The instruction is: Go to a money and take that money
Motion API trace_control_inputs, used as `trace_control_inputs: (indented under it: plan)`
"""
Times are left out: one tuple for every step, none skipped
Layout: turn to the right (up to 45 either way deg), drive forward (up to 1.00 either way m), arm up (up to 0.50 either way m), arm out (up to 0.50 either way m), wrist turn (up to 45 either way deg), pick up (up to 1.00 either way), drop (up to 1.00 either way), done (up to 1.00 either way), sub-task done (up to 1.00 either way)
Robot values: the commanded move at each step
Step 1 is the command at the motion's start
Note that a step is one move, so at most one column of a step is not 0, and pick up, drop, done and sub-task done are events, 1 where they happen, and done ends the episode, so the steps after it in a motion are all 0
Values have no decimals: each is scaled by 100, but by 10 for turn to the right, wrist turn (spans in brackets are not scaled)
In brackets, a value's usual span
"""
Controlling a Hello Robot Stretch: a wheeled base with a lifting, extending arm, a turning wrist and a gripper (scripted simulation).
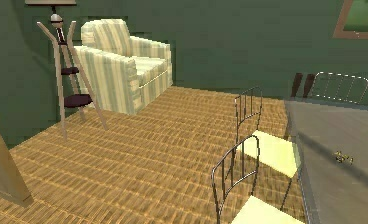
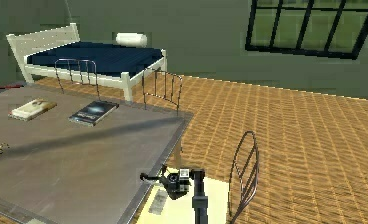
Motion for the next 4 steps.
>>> trace_control_inputs:
  plan:
    - [0,0,-30,0,0,0,0,0,0]
    - [0,0,0,0,0,100,0,0,0]
    - [0,0,10,0,0,0,0,0,0]
    - [0,0,0,0,0,0,0,100,0]
